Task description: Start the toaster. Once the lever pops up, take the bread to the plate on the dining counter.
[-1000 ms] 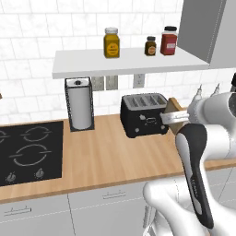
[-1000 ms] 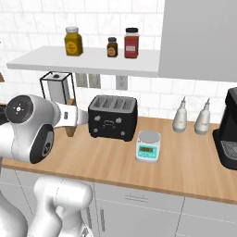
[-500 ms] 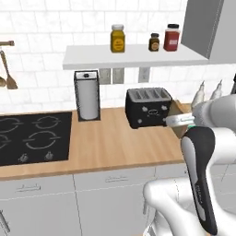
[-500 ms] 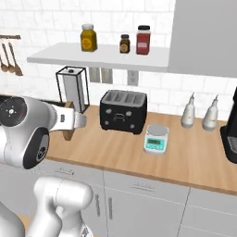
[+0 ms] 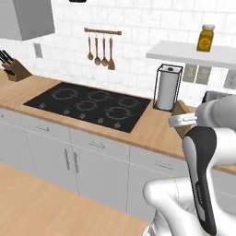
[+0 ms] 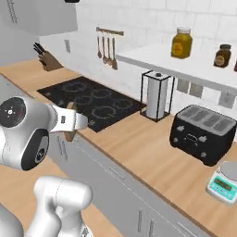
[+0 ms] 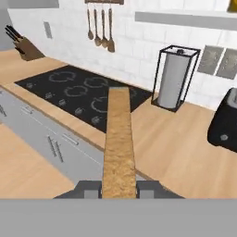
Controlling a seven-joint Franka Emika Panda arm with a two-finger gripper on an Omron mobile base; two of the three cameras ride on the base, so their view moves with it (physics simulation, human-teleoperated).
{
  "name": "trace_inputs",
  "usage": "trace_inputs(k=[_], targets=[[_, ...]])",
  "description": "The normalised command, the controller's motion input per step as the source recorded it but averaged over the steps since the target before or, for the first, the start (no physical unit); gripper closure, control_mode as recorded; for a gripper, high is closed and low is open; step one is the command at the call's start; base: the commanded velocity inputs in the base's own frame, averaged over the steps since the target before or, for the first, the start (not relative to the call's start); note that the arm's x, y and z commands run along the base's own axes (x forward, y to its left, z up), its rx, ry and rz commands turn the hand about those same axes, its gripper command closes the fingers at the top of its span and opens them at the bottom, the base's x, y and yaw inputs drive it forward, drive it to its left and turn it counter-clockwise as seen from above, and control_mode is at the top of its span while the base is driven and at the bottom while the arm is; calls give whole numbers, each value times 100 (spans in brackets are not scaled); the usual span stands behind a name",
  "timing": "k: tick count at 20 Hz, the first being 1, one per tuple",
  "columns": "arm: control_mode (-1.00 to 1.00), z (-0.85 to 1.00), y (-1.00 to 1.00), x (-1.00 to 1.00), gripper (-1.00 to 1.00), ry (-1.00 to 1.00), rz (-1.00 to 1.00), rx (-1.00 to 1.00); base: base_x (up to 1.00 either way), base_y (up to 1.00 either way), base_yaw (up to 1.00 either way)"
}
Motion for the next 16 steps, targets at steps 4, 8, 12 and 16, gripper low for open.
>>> trace_inputs(k=[4,8,12,16], targets=[[100,0,0,0,100,0,0,0,-20,0,100],[100,0,0,0,100,0,0,0,-18,0,100],[100,0,0,0,100,0,0,0,-18,0,100],[100,0,0,0,100,0,0,0,-17,0,100]])
